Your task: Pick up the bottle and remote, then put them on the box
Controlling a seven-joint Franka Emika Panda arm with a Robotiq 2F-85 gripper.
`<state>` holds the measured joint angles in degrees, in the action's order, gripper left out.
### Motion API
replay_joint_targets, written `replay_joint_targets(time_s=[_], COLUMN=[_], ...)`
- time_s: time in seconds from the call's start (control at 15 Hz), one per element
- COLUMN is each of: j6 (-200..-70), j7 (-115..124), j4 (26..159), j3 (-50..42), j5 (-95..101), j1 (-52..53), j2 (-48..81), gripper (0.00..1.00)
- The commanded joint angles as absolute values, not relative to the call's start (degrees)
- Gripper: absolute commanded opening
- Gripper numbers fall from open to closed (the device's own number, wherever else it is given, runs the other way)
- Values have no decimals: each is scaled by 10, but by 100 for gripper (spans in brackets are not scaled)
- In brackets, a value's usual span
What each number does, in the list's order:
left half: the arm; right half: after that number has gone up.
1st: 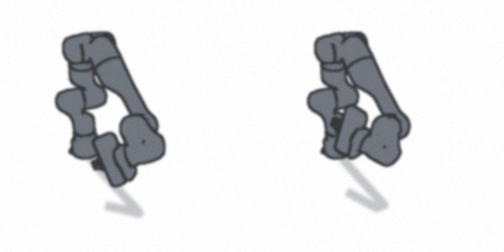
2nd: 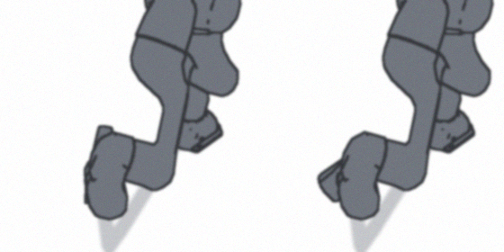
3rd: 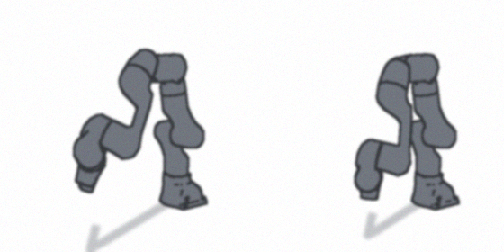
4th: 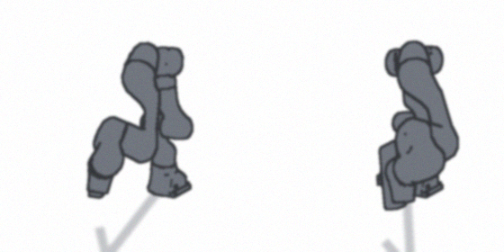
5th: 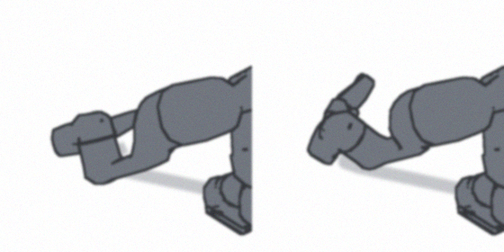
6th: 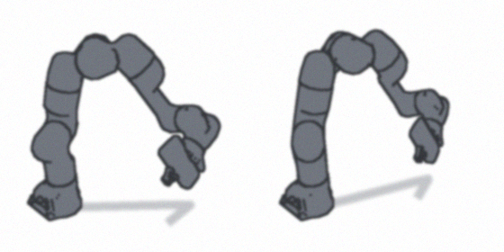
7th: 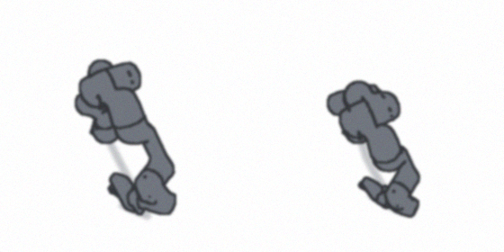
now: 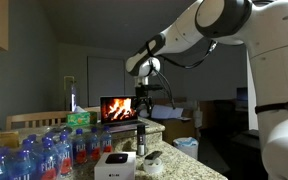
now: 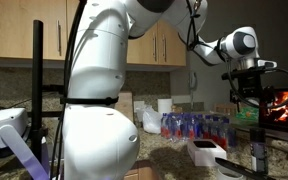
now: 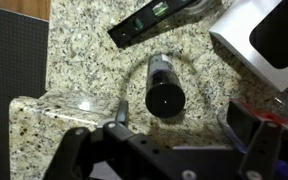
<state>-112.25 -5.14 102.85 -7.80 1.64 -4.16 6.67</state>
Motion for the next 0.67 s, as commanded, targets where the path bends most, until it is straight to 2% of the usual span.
replay_joint_targets(time_s=[0.0, 0.6], j6=[-1122, -1109], j7=[-51, -71], j4=[1027, 998], j3=[-69, -68], j5=[16, -5], j1=[-50, -57], j2=[73, 120], gripper=[100, 100])
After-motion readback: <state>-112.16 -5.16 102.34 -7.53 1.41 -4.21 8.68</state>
